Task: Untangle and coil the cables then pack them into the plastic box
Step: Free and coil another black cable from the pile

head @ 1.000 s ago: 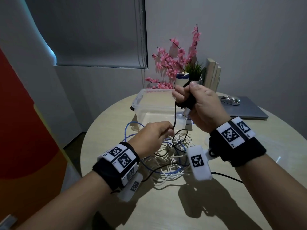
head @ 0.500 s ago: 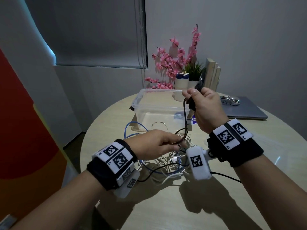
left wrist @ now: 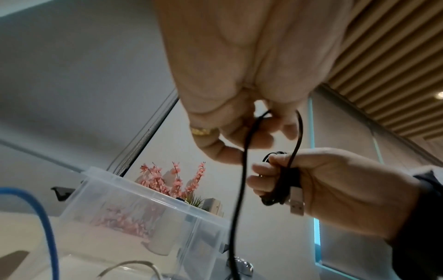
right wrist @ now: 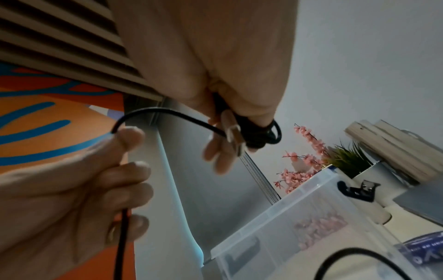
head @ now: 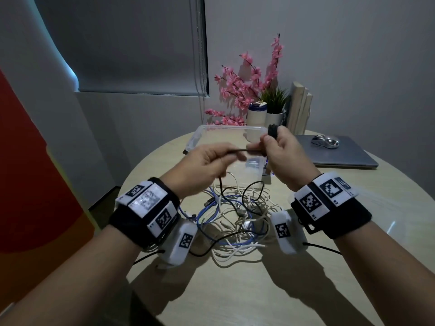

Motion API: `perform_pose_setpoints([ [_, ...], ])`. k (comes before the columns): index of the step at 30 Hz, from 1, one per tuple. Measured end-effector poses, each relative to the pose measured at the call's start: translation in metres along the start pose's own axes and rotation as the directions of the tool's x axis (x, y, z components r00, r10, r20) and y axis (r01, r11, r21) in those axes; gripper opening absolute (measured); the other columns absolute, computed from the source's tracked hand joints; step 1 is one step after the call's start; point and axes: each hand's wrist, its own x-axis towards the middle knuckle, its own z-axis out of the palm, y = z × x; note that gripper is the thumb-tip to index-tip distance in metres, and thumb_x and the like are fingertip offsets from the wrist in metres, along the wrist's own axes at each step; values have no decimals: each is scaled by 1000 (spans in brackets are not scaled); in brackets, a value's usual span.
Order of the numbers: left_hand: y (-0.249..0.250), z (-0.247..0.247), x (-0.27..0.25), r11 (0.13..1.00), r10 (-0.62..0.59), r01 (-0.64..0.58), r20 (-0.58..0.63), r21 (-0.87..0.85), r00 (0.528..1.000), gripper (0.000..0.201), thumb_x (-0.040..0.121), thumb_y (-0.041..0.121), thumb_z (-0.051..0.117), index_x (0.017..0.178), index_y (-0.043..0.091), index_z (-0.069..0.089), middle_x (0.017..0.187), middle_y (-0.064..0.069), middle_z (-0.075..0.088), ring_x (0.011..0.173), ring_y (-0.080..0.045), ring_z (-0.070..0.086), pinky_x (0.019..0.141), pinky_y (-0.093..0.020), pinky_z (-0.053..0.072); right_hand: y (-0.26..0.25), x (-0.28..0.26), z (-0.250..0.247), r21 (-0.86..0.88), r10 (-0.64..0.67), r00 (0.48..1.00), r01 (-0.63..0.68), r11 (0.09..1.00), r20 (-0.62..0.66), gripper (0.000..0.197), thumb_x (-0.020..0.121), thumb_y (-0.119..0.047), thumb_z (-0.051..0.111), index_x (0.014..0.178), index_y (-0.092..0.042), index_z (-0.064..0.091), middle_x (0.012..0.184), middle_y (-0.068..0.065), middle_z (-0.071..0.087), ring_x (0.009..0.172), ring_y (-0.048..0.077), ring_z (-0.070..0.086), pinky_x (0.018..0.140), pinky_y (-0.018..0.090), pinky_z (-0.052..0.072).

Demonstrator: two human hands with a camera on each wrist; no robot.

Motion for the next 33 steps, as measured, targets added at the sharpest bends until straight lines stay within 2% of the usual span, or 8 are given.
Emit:
perform_pose_setpoints([
  [3,-2,-1,11,996,-29,7,-245,-89,969,25,97,7,48,97,22,68,63,9,53,62,-10,48,61,-23,46,-6,-6,3,-17,17,989,-15,1000,150,15,101,-13,36,93,-10,48,66,4,57,57,18,57,54,32,39],
  [8,-16,-4,16,998,-55,41,-356,-49,933,23,97,8,48,103,19,67,70,6,55,65,-7,50,62,-19,45,-4,-13,6,70,46,938,-75,995,343,38,97,-38,46,73,-10,52,49,-8,42,48,12,35,49,24,30],
  [15,-38,10,-2,925,-206,230,-111,301,972,27,102,27,39,119,22,59,65,7,51,61,-8,49,56,-12,39,-17,-10,5,458,53,958,-184,870,283,43,102,-31,33,63,-14,38,46,-3,30,38,12,27,51,26,41],
  [18,-35,22,-8,890,-234,221,-15,399,972,31,102,28,38,126,21,56,85,2,65,80,-19,61,55,-10,34,-22,-8,5,557,37,978,-149,817,207,40,103,-32,30,68,-14,39,50,2,52,37,12,35,54,32,38],
  [23,-40,34,-13,838,-294,151,200,525,935,35,103,32,35,133,19,46,125,-5,60,116,-20,55,91,-27,42,-21,-6,6,678,20,992,-99,728,123,32,103,-25,31,77,-11,43,109,23,66,85,27,71,73,35,52],
  [26,-39,32,-17,879,-214,115,168,463,962,37,102,33,33,137,20,37,104,-1,63,94,-12,59,82,-31,42,-19,-3,4,718,14,999,-47,694,52,29,102,-21,34,81,-7,49,112,23,64,104,32,65,94,40,50],
  [29,-40,28,-19,926,-120,91,56,368,991,26,103,27,34,127,21,39,70,7,50,59,-5,45,60,-27,35,-21,-2,-2,753,33,999,-16,658,-7,32,102,-22,36,79,-6,52,82,11,65,76,22,66,85,40,53],
  [33,-42,21,-16,920,-159,132,43,368,986,18,101,20,43,109,18,58,86,8,63,76,-7,59,72,-28,48,-24,-4,-4,810,111,994,-57,583,-9,35,102,-27,38,73,-11,47,52,-2,41,44,10,37,58,30,52],
])
